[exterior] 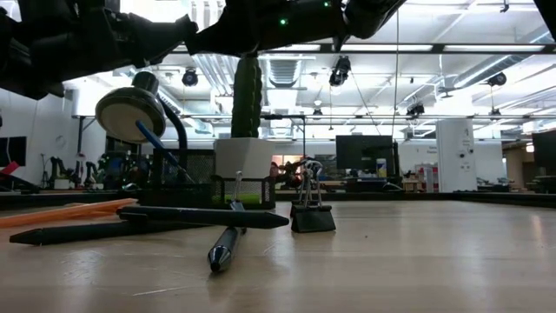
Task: Pick and place office supplies into organizer
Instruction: Put the blue eraser into the black desk organizer
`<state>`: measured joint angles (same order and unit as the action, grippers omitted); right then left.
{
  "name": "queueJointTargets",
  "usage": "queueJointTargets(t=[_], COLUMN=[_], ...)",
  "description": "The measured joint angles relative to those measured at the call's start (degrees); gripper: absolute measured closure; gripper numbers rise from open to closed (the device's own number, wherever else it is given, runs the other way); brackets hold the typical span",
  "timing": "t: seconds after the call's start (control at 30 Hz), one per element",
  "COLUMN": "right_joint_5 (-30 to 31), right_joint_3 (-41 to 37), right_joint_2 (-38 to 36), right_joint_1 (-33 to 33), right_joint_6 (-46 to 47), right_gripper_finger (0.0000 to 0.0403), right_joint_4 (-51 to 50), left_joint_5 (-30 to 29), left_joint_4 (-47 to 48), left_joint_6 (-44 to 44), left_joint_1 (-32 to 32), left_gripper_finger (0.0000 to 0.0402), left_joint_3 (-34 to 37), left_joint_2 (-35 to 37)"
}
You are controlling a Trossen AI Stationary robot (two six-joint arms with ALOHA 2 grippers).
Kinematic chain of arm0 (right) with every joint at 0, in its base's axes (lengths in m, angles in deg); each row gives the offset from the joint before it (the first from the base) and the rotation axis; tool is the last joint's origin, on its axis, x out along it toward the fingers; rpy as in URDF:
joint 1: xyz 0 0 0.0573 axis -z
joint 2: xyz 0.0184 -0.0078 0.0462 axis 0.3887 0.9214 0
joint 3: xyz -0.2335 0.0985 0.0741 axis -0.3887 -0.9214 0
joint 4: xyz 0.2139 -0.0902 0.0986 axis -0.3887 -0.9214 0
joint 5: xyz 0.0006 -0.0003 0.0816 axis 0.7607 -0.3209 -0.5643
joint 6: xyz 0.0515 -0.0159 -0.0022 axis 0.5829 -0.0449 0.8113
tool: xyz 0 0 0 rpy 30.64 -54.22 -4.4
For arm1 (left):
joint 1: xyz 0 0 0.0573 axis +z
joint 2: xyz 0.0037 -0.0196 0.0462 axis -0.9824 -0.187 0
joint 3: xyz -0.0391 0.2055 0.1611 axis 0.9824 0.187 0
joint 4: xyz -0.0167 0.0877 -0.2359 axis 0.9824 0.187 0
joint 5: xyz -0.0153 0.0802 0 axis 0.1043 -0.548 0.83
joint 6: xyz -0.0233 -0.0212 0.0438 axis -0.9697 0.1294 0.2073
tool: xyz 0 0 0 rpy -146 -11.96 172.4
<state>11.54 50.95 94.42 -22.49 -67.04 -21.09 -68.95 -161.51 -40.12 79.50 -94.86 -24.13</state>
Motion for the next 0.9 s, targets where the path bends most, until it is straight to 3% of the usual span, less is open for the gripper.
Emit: queueJointTargets(t=[0.23, 0.37, 0.57, 0.7, 0.9], right_joint_5=[0.8, 4.7, 8.4, 8.4, 10.3], right_joint_3=[0.0, 0.0, -1.2, -5.5, -14.0], right_joint_2=[-0.8, -3.2, -6.3, -6.6, -7.6], right_joint_1=[0.1, 0.1, 0.1, 0.0, 0.0], right_joint_6=[1.0, 5.7, 9.8, 14.0, 14.9], right_gripper_finger=[0.0315, 0.0321, 0.0333, 0.034, 0.035], right_joint_4=[-8.2, -16.1, -28.3, -27.0, -16.5], left_joint_5=[0.2, 0.2, -1.6, -2.9, -3.3], left_joint_4=[-0.2, -0.1, 6.7, 9.7, 12.6], left_joint_6=[0.0, 0.0, -0.4, -3.0, -5.2], left_joint_1=[0.0, 0.0, 0.0, 0.0, 0.0], left_gripper_finger=[0.0396, 0.0396, 0.0396, 0.0396, 0.0396], left_joint_3=[0.0, 0.0, 0.0, 0.0, 0.0], left_joint_2=[0.0, 0.7, 2.6, 3.2, 3.4])
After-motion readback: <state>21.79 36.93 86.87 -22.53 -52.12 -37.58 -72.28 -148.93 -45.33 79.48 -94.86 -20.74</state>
